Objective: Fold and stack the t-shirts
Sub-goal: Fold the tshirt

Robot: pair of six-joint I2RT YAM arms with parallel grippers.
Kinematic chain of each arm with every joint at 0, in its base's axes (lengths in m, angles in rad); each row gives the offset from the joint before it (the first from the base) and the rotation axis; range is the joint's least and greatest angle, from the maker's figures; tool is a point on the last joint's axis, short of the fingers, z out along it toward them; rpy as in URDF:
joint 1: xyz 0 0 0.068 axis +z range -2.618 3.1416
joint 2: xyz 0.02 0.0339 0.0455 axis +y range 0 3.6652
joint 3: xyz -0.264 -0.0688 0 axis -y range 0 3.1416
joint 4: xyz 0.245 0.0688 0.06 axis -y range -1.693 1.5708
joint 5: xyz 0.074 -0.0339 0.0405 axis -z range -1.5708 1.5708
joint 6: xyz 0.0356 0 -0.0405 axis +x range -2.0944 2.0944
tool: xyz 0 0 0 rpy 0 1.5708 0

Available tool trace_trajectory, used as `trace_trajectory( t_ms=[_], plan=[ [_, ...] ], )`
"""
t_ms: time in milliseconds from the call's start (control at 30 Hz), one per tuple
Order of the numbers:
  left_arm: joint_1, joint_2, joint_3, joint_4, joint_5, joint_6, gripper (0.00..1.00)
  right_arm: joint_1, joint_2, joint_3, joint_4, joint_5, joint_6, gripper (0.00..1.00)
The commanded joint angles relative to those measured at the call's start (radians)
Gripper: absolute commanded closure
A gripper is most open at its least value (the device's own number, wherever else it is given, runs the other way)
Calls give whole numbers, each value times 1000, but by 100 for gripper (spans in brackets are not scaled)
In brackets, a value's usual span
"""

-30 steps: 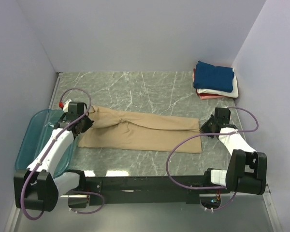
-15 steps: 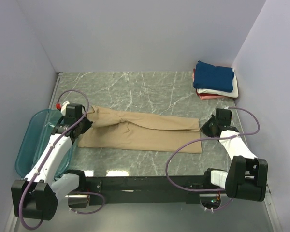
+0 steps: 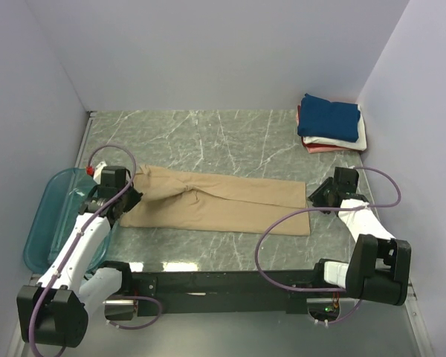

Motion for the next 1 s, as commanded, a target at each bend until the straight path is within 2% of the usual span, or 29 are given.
trace_trajectory(
  t_ms=[0, 100, 267, 433, 700, 967],
  plan=[
    [4, 1, -26, 28, 34, -19, 99, -7, -1, 17, 28, -8, 11, 55],
    [4, -7, -48, 46, 46, -28, 100, -5, -9, 20, 60, -32, 16, 53],
    [4, -13, -58, 54, 55, -28, 100, 0, 86, 83, 59, -66, 5, 53],
    [5, -4, -61, 58, 57, -22, 100, 19, 121, 90, 69, -65, 10, 57],
    [4, -1, -71, 72, 69, -21, 100, 41, 6, 9, 40, 26, 42, 57],
    [5, -1, -72, 77, 69, -17, 100, 43, -14, -25, 43, 3, 53, 57]
  ],
)
